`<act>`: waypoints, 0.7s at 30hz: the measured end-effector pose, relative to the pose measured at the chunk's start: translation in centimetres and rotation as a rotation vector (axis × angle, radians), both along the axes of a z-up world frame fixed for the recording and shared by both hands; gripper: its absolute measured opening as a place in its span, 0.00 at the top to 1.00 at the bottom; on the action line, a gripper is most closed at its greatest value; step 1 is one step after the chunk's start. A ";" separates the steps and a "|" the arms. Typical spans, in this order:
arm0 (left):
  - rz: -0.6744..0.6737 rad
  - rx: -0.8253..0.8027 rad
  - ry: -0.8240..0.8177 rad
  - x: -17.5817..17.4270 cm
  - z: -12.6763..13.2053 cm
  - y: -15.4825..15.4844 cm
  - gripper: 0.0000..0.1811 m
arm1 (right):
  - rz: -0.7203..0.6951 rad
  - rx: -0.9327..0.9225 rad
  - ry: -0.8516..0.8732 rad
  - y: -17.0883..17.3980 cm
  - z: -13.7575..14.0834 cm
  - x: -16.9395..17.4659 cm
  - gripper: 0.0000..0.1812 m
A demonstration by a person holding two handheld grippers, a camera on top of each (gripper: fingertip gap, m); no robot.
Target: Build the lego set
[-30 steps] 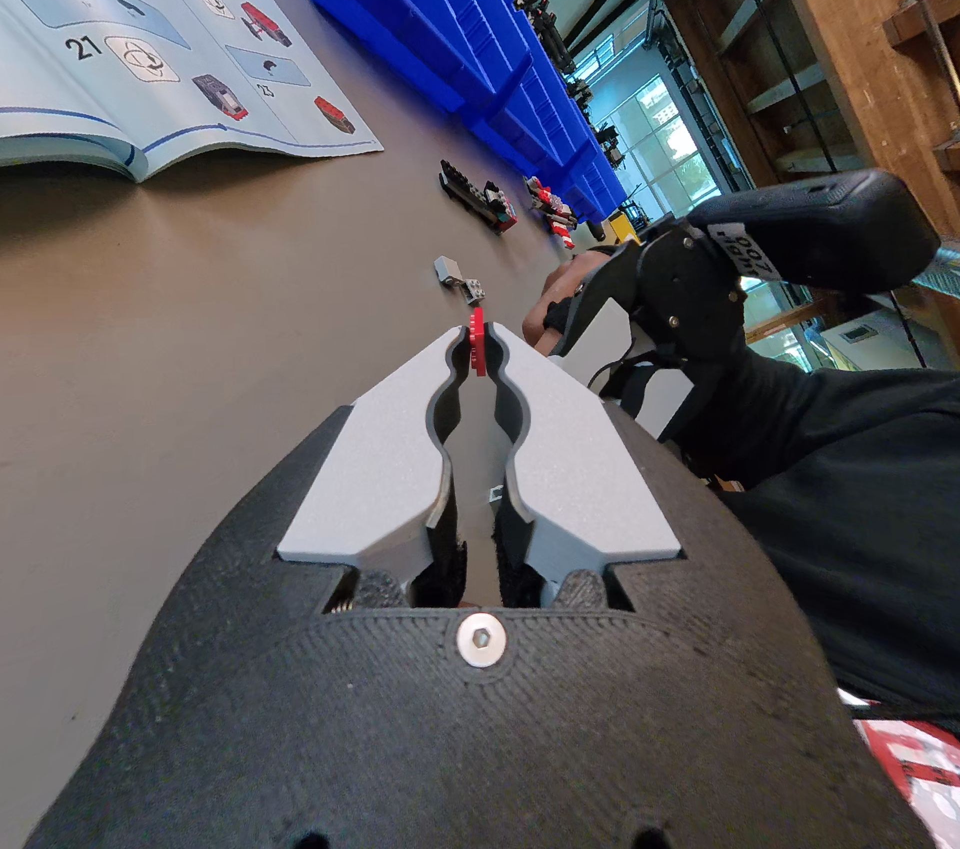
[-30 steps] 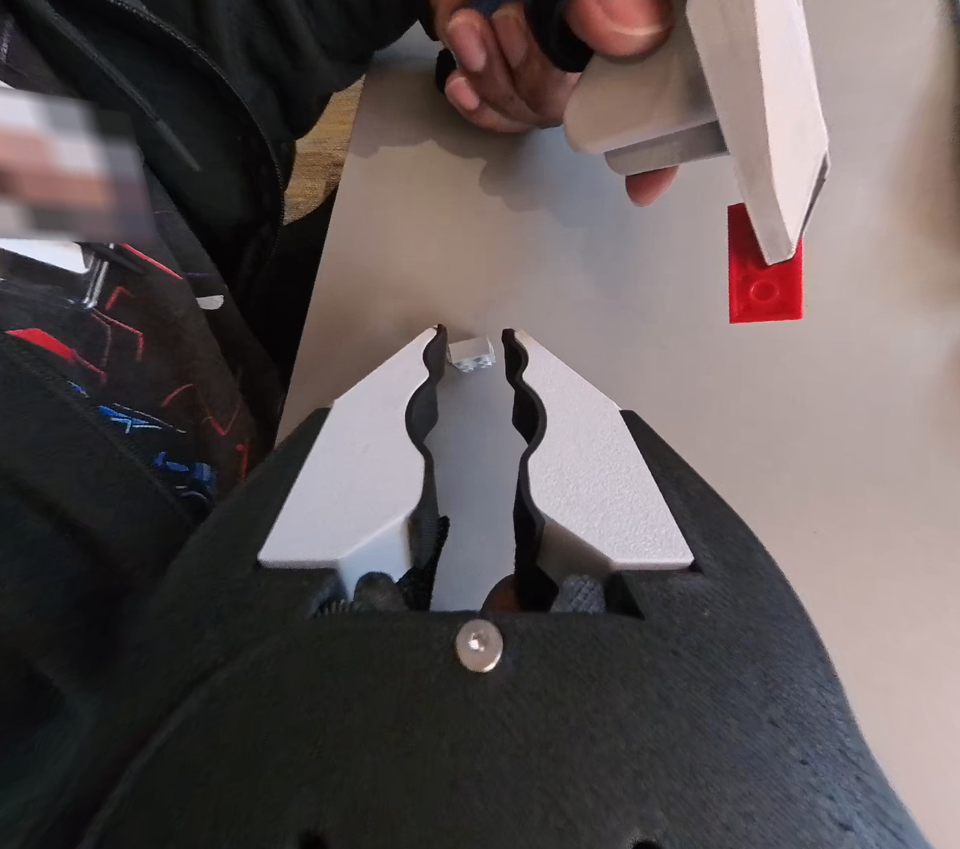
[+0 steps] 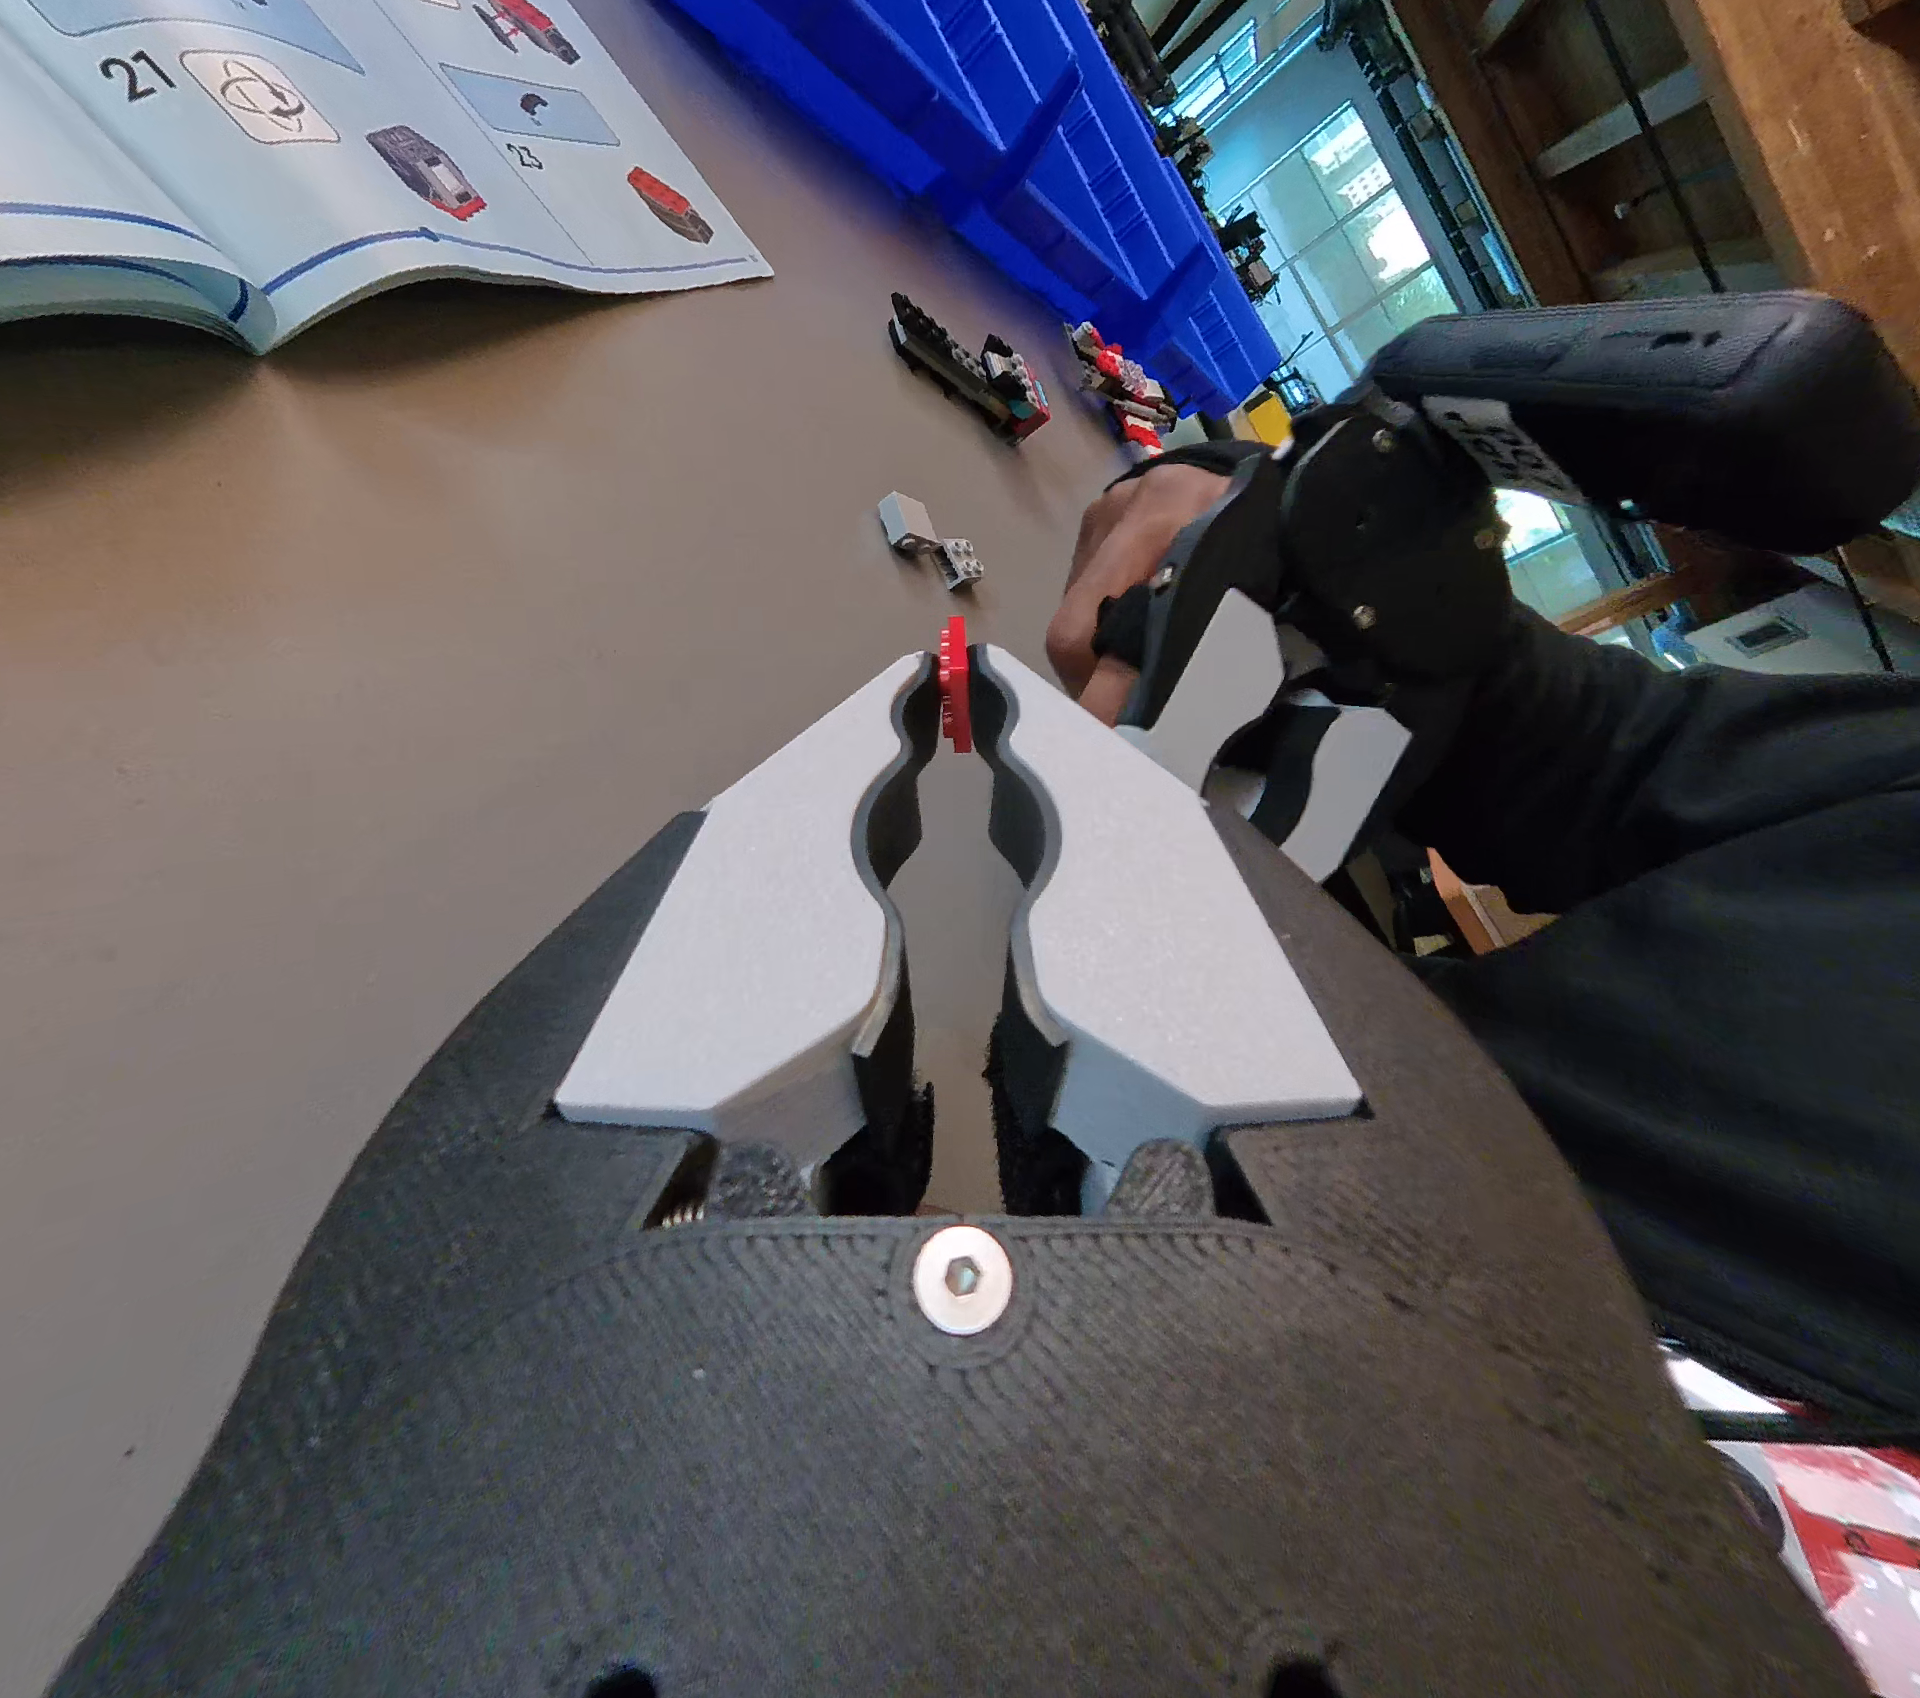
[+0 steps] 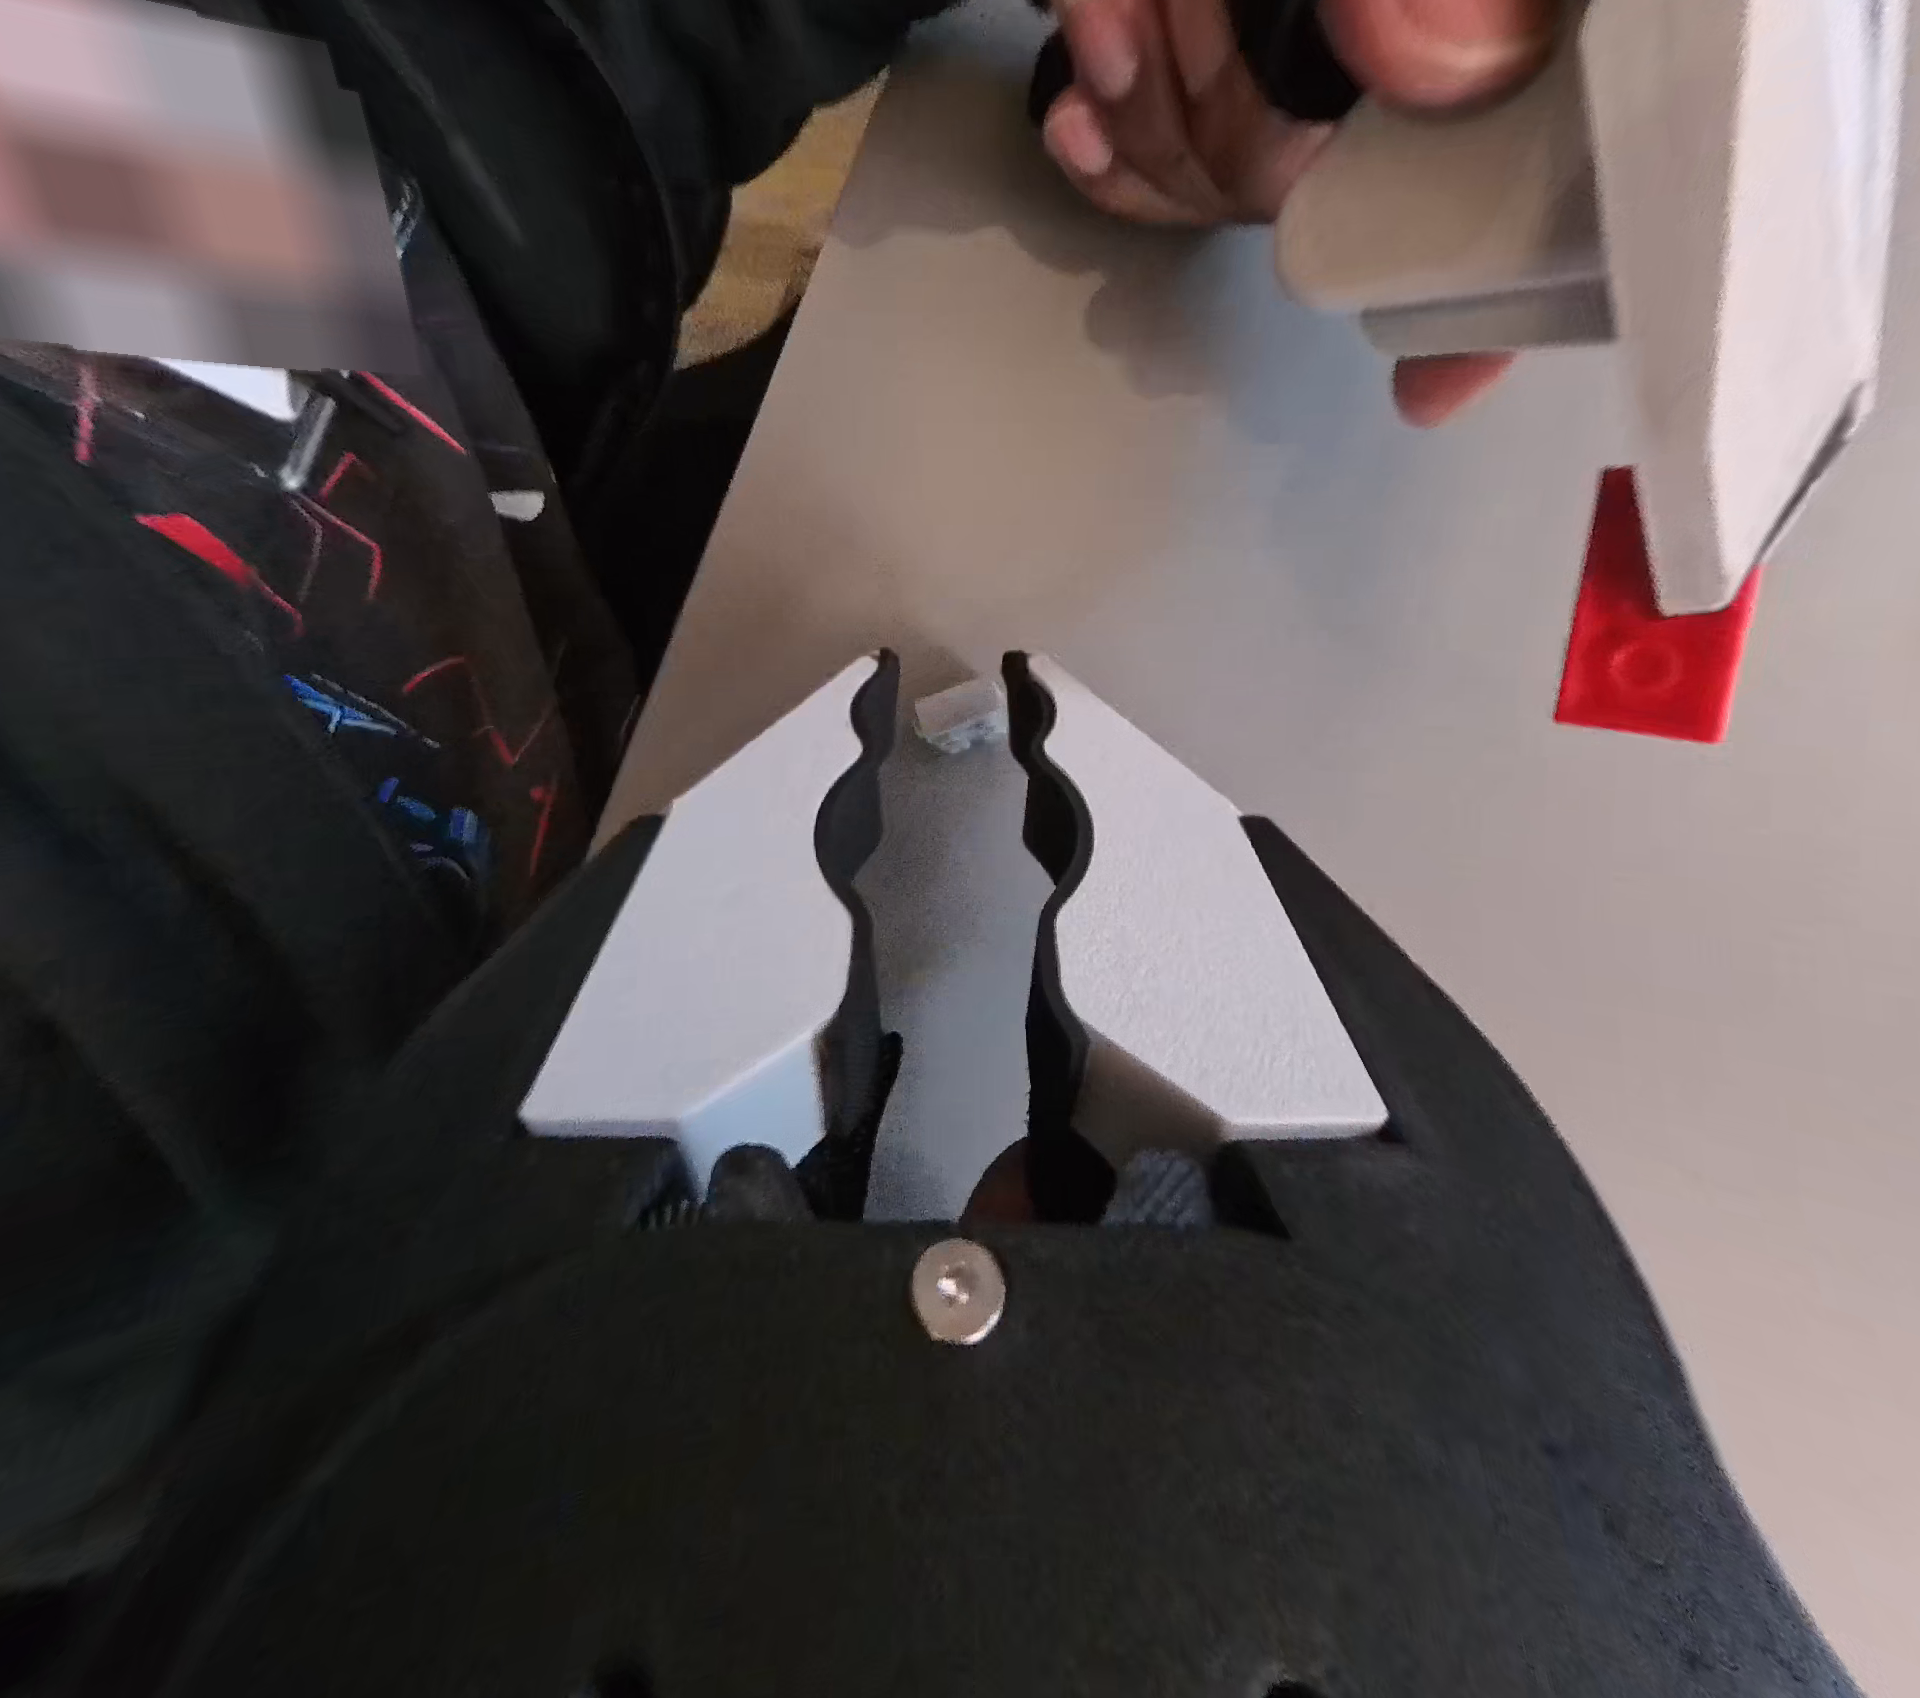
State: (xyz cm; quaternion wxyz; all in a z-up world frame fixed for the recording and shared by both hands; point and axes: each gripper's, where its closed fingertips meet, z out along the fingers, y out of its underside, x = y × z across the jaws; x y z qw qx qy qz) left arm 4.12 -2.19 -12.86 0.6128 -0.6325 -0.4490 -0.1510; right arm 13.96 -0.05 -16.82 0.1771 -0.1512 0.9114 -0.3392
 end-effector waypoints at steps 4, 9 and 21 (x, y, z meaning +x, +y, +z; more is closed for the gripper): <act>-0.003 0.026 0.004 0.0 0.3 -0.2 0.97 | 0.003 0.038 0.001 0.4 -1.2 0.0 0.88; -0.010 0.030 0.007 0.1 0.4 -0.1 0.97 | -0.066 -0.012 0.099 0.5 -1.5 -1.1 0.89; -0.010 -0.010 0.008 0.1 -0.1 0.2 0.97 | -0.522 -0.055 0.593 3.2 -0.9 -8.3 0.85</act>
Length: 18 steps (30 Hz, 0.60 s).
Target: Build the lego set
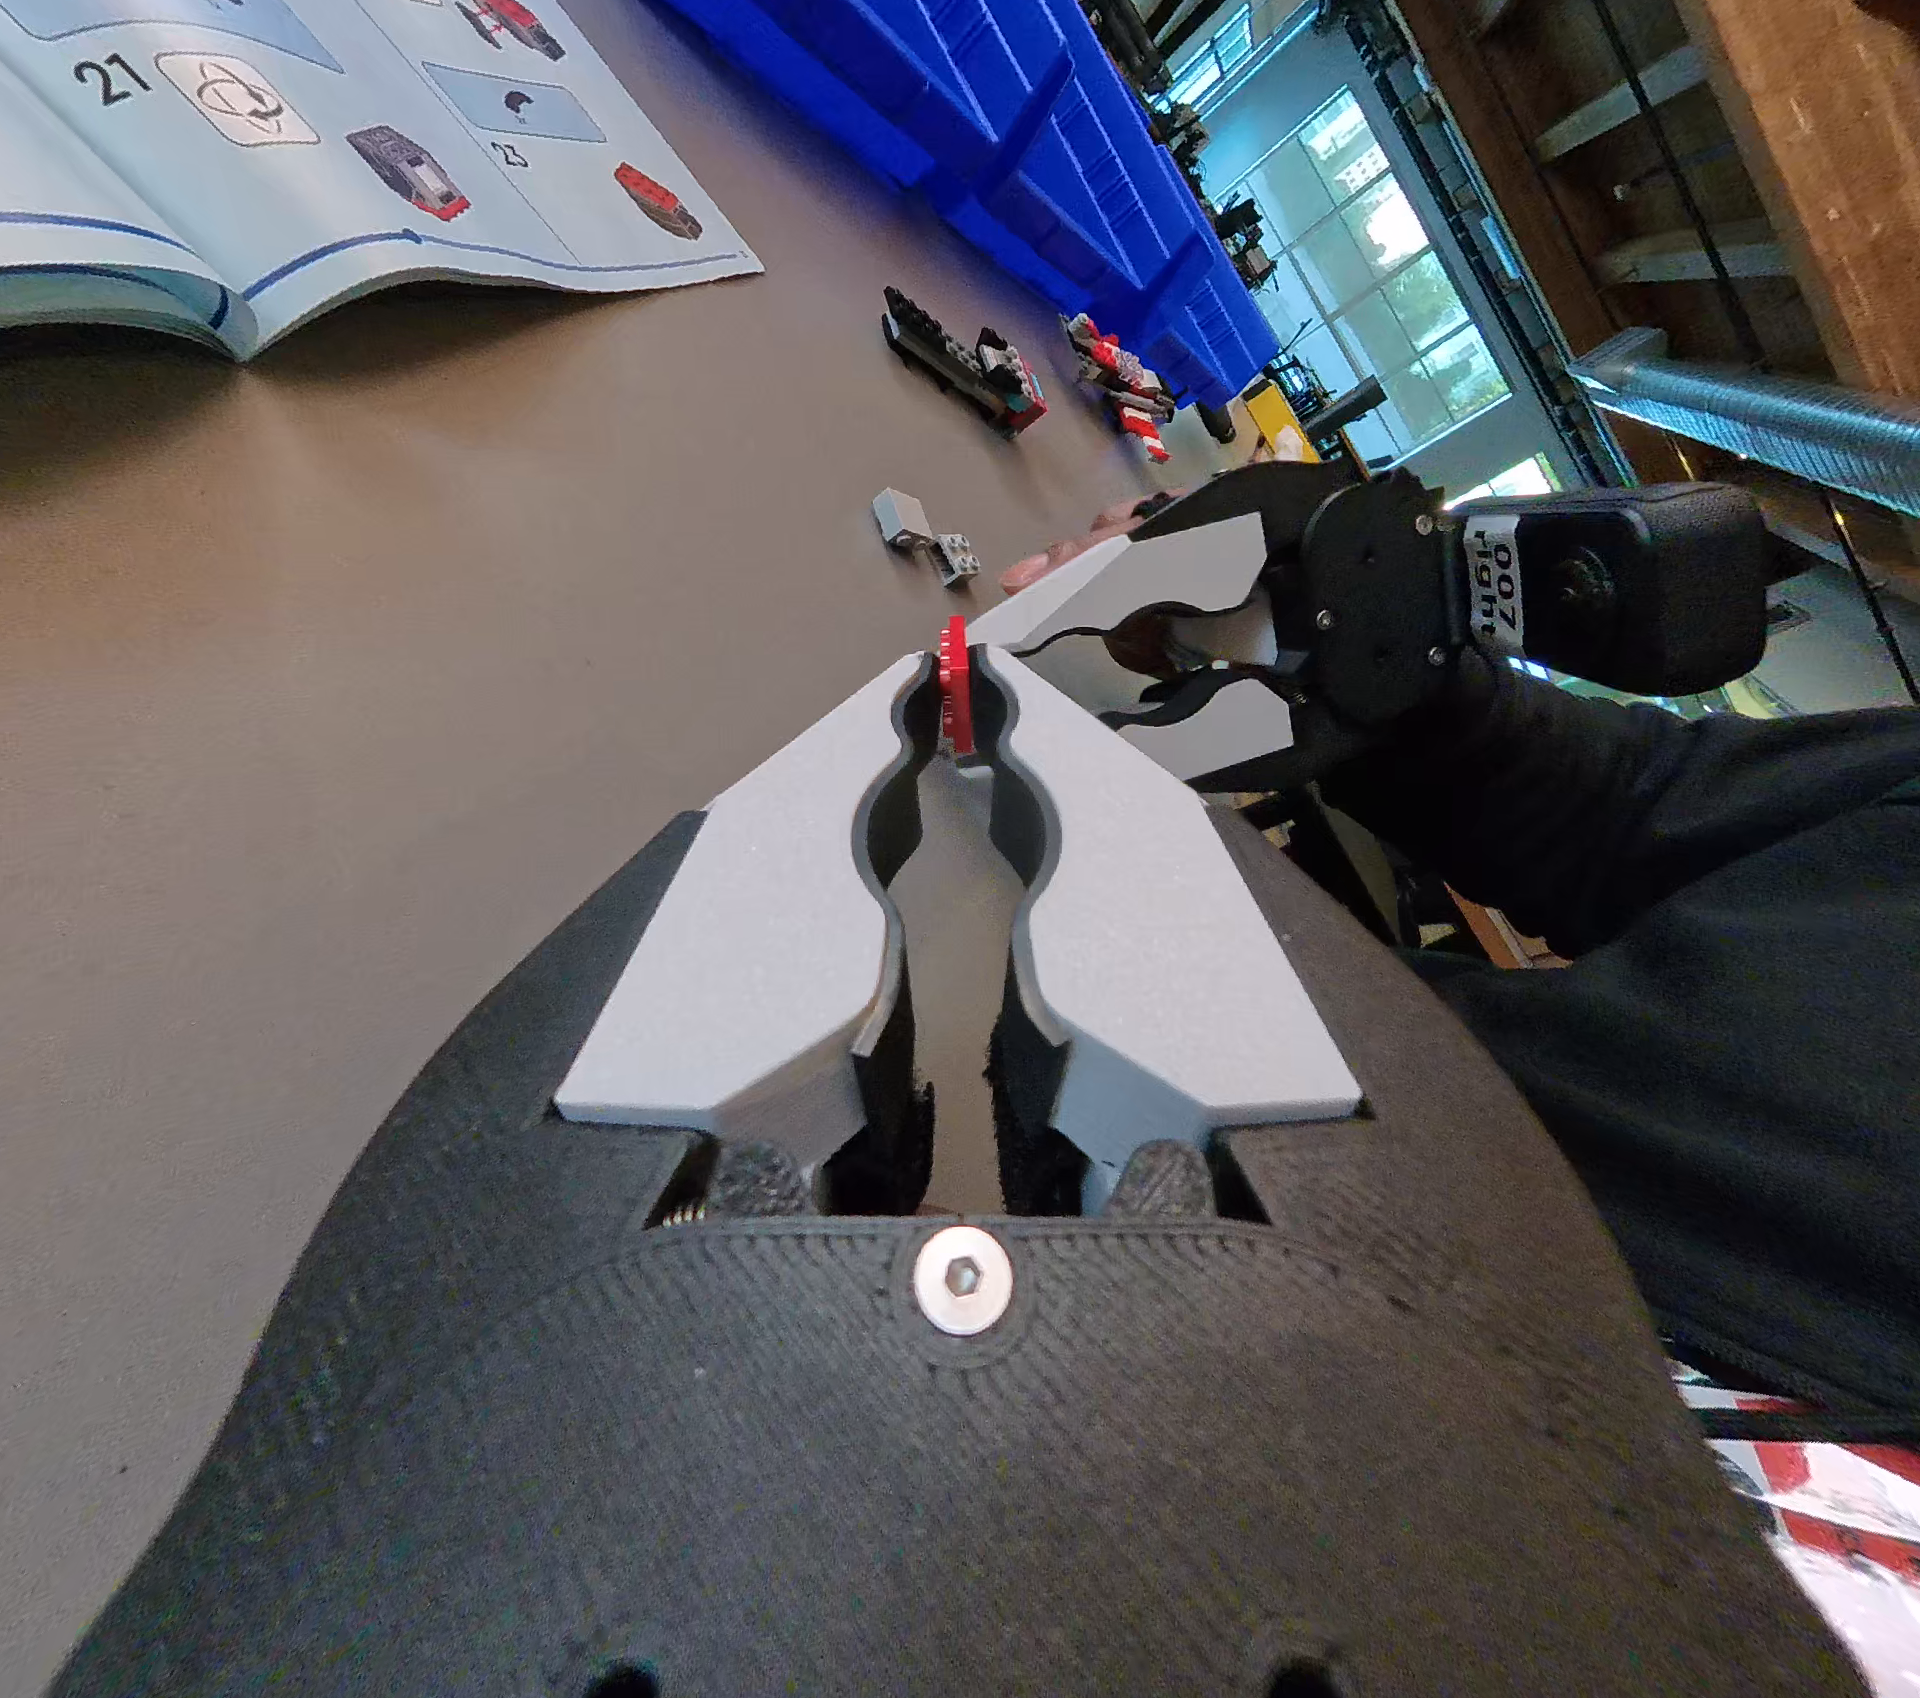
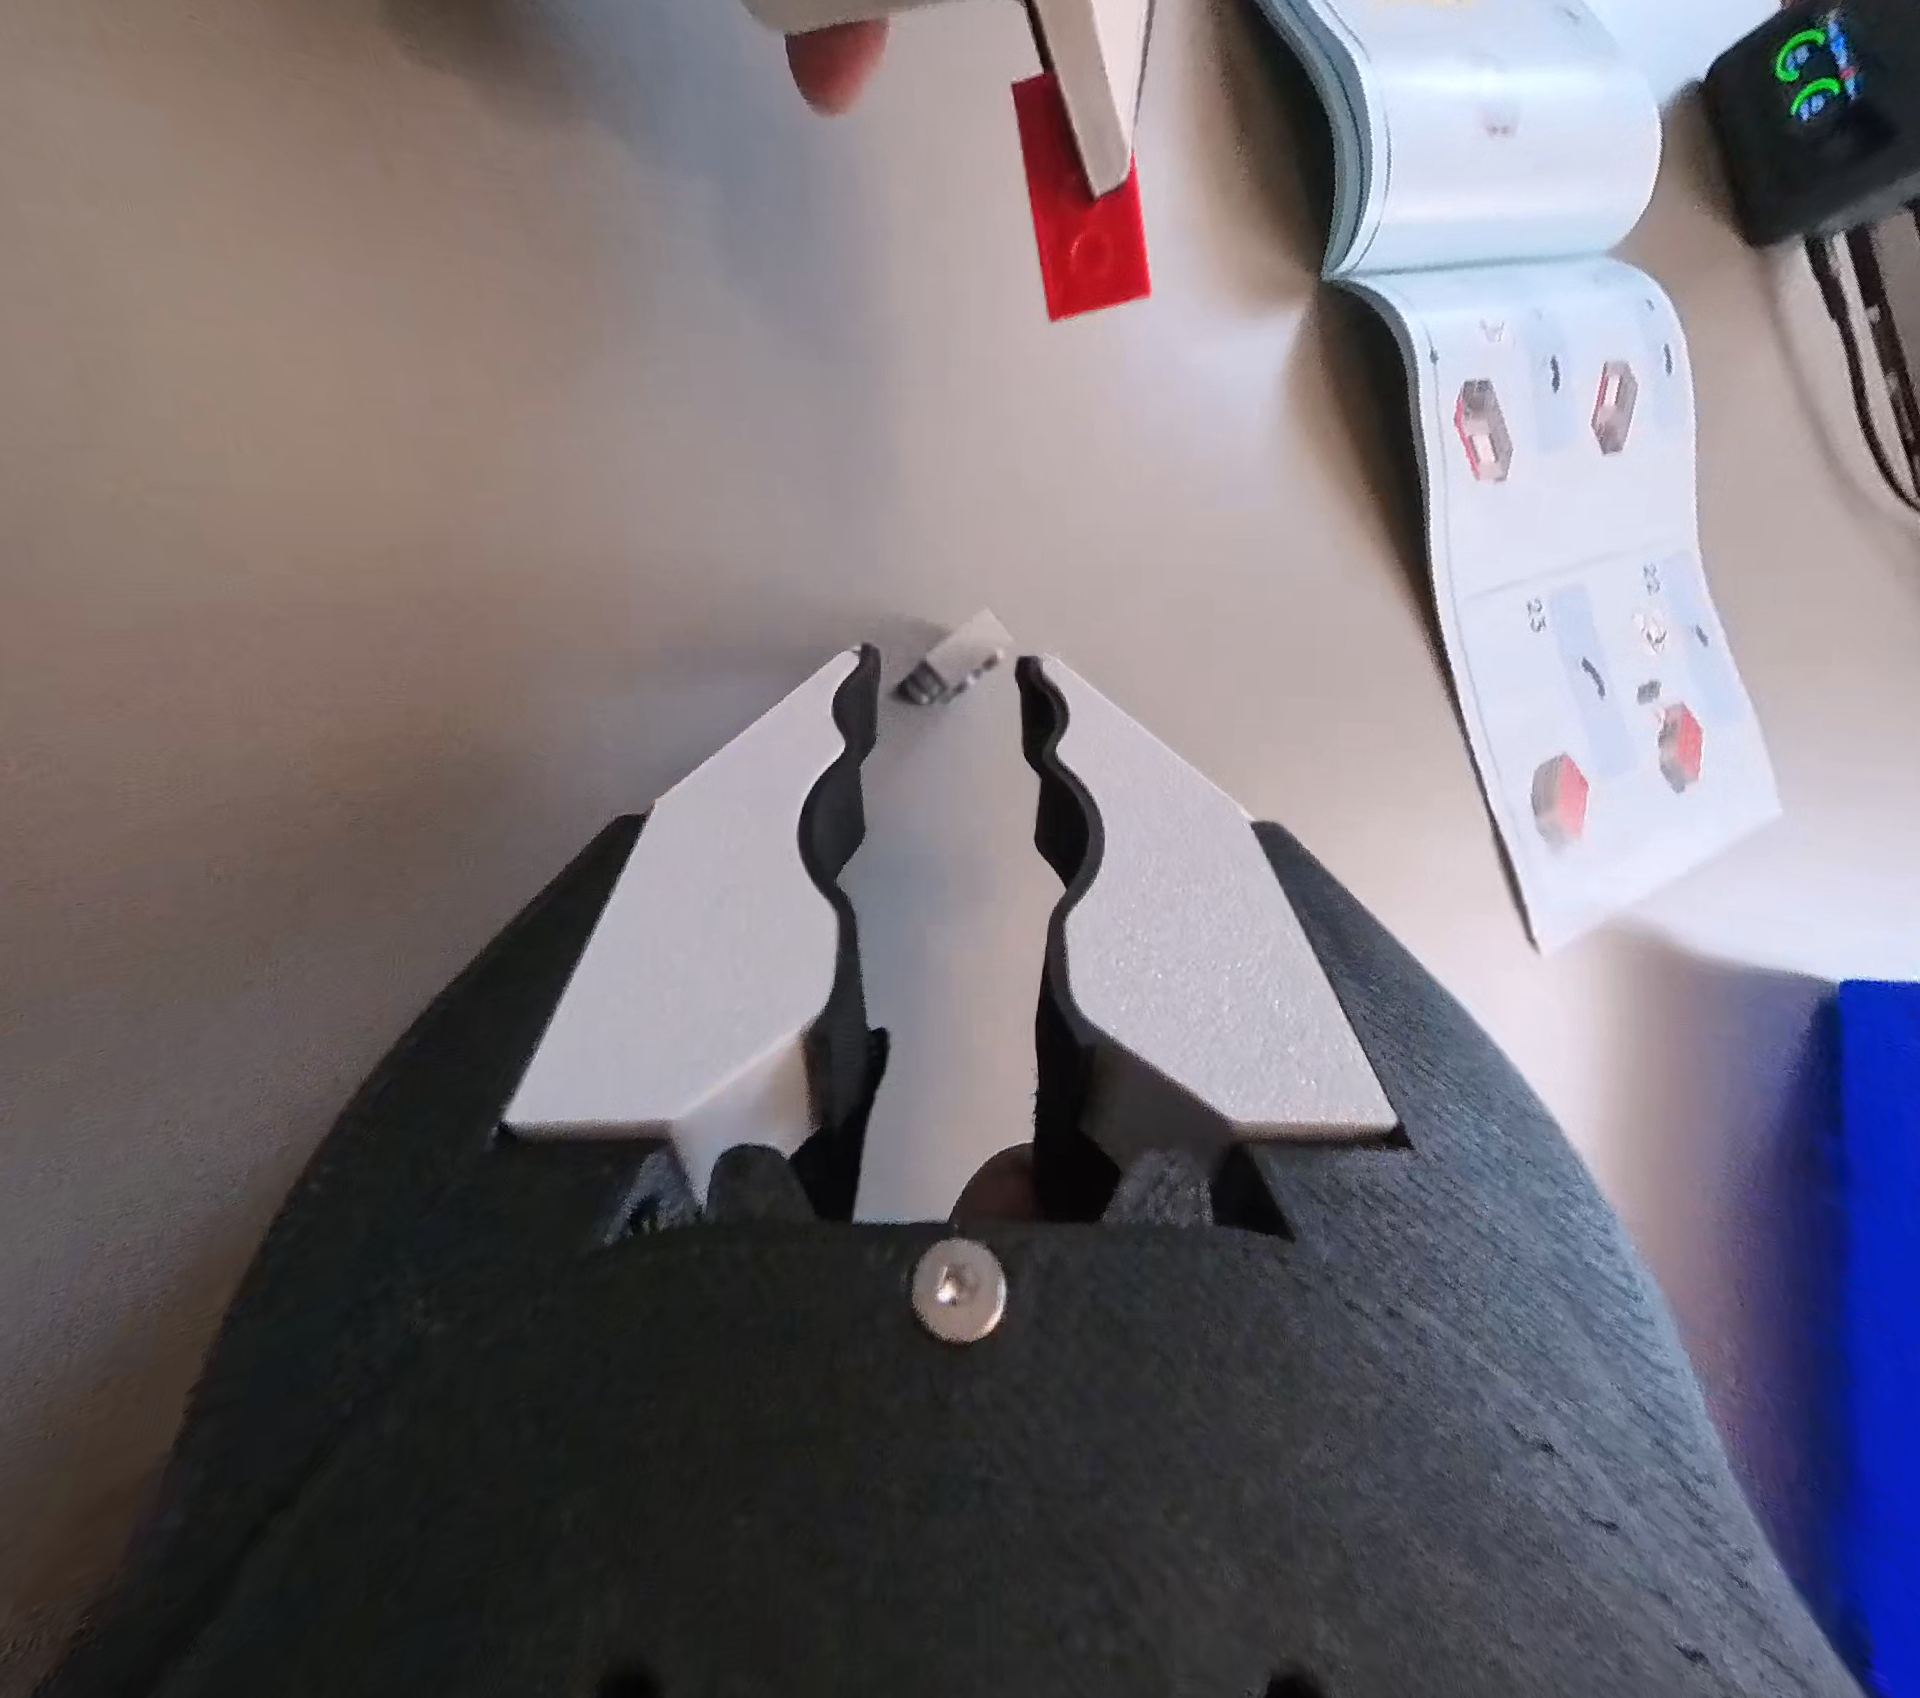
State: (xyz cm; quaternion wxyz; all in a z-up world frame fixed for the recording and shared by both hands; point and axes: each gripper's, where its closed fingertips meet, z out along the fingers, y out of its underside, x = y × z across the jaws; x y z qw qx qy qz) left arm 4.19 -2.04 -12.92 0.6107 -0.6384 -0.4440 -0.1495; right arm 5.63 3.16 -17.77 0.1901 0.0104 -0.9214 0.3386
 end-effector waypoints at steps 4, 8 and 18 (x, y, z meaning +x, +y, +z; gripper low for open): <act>0.001 -0.008 0.001 0.0 -0.1 0.0 0.97 | -0.007 -0.060 -0.066 0.3 0.7 0.4 0.83; 0.001 -0.018 0.002 0.0 -0.2 0.1 0.97 | -0.054 -0.084 -0.215 0.0 1.6 -0.6 0.83; 0.013 -0.001 -0.019 -0.1 -0.2 -0.1 0.98 | -0.151 0.148 -0.337 -0.2 -0.2 -1.3 0.96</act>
